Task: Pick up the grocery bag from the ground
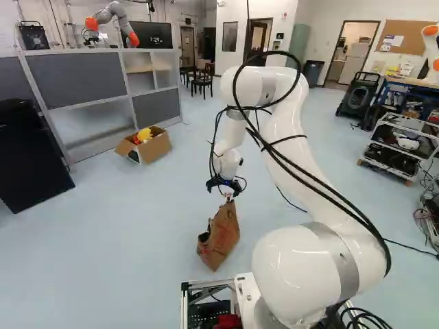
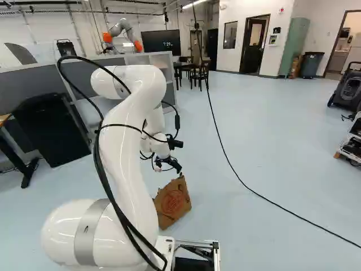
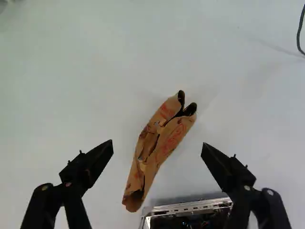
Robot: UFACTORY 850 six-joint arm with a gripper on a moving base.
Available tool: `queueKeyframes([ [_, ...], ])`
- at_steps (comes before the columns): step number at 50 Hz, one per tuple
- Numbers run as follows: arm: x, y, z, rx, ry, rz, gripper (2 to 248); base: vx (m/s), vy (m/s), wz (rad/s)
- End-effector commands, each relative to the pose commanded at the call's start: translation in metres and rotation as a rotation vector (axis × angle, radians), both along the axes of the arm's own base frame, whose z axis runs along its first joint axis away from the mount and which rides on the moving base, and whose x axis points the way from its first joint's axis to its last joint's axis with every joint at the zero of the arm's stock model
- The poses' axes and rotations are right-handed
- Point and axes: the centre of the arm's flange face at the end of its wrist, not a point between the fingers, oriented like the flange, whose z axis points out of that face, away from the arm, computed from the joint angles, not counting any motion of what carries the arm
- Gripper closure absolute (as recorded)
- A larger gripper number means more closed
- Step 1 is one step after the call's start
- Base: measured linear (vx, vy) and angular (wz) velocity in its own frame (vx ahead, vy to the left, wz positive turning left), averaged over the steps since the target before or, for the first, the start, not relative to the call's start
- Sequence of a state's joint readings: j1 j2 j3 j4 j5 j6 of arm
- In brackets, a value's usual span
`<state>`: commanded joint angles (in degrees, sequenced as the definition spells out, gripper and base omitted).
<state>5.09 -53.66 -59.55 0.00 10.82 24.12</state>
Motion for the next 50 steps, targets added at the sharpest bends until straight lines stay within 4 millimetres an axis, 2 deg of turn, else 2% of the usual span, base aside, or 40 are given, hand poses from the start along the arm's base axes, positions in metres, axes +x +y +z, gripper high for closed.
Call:
queueKeyframes([
  [17, 0.004, 0.0, -0.025, 0.058, 0.025, -0.207, 3, 0.0, 0.0, 0.0],
  [50, 0.01, 0.001, -0.074, 0.057, 0.059, -0.229, 3, 0.0, 0.0, 0.0],
])
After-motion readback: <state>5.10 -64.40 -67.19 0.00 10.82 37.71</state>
